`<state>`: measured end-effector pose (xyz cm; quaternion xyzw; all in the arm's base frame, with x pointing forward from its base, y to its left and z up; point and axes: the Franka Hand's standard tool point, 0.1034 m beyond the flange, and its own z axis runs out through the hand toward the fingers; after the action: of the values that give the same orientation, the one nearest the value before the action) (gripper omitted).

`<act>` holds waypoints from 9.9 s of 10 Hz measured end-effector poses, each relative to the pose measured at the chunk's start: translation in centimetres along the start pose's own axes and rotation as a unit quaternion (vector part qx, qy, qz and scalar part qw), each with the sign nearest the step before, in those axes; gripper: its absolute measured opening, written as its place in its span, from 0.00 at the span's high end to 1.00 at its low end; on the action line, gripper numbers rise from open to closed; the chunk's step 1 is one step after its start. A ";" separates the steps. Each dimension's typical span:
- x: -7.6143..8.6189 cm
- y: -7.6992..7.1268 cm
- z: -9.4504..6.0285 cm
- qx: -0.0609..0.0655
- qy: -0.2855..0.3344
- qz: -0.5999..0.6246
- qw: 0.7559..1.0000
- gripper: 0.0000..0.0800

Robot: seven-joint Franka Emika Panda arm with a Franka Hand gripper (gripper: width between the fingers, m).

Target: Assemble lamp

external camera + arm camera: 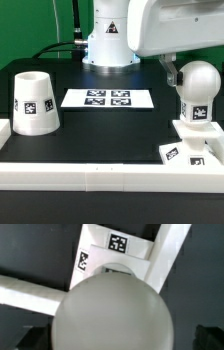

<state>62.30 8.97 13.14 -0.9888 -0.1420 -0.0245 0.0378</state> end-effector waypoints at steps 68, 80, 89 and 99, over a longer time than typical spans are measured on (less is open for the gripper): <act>0.7 0.6 1.3 -0.067 -0.005 -0.436 0.897 0.28; 0.6 1.1 1.4 -0.044 0.036 0.055 0.997 0.28; 0.3 1.0 1.7 -0.025 0.035 0.450 0.892 0.28; 0.2 0.5 2.0 -0.012 0.028 0.489 0.872 0.13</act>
Offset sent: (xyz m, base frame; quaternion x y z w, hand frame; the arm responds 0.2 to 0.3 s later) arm 0.0019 -0.0063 -0.0044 -0.0140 0.0168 -0.0313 0.9993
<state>62.71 8.73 11.16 -0.9312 0.3613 -0.0318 0.0368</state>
